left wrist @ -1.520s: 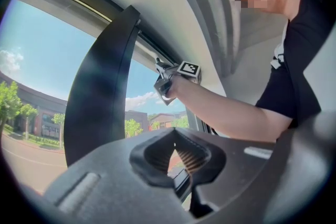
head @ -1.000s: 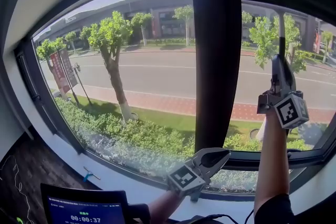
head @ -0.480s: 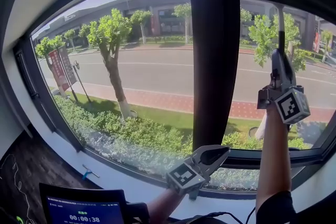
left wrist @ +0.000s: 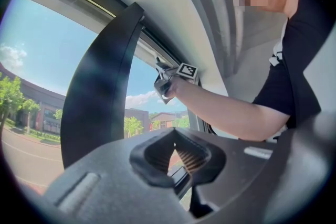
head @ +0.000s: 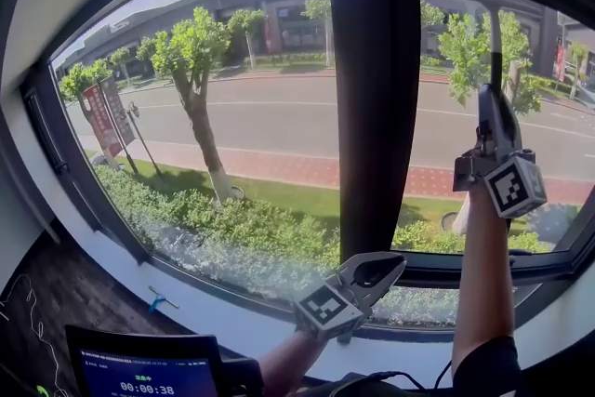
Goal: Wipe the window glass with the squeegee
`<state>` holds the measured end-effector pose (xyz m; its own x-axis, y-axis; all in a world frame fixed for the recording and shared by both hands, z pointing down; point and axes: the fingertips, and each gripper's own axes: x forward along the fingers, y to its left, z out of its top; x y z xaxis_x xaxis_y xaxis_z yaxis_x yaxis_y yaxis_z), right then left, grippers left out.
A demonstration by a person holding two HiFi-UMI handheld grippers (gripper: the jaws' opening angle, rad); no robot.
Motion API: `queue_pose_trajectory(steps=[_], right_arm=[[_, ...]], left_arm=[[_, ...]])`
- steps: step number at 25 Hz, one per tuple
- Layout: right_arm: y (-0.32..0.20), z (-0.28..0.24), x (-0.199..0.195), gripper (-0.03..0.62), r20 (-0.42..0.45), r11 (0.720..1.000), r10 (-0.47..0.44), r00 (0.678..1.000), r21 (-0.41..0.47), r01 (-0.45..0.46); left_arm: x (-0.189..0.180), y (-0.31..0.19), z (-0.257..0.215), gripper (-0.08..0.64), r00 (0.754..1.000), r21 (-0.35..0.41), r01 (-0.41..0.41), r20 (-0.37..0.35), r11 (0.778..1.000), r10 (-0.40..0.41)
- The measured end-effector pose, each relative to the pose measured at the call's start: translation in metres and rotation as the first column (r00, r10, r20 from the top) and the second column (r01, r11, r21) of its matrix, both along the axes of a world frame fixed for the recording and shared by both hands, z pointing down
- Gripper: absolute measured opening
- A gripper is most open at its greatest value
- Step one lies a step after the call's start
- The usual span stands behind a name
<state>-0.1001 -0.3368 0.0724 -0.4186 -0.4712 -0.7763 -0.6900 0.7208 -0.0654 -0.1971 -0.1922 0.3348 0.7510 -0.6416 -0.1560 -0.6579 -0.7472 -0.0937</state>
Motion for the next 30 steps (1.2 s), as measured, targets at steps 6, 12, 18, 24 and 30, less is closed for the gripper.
queue_pose_trajectory(steps=[6, 12, 18, 24, 30], right_arm=[[0.004, 0.011, -0.001, 0.098, -0.003, 1.000, 0.000, 1.000, -0.021, -0.001], [0.008, 0.022, -0.001, 0.098, -0.017, 0.999, 0.017, 1.000, -0.034, -0.017], [0.007, 0.042, -0.002, 0.098, -0.011, 0.998, 0.001, 1.000, -0.064, -0.001], [0.010, 0.059, -0.001, 0.098, -0.019, 0.996, 0.000, 1.000, -0.085, -0.002], [0.014, 0.081, -0.003, 0.098, -0.016, 0.993, -0.007, 1.000, -0.116, 0.005]], left_arm=[[0.007, 0.004, 0.001, 0.003, 1.000, -0.012, -0.017, -0.004, 1.000, 0.017], [0.008, 0.005, 0.003, 0.003, 1.000, -0.021, -0.018, -0.002, 1.000, 0.018], [0.009, 0.007, 0.007, 0.003, 1.000, -0.037, -0.023, -0.002, 0.999, 0.023], [0.013, 0.009, 0.009, 0.003, 1.000, -0.047, -0.030, -0.001, 0.998, 0.030], [0.015, 0.012, 0.012, 0.003, 0.999, -0.056, -0.042, 0.003, 0.998, 0.042]])
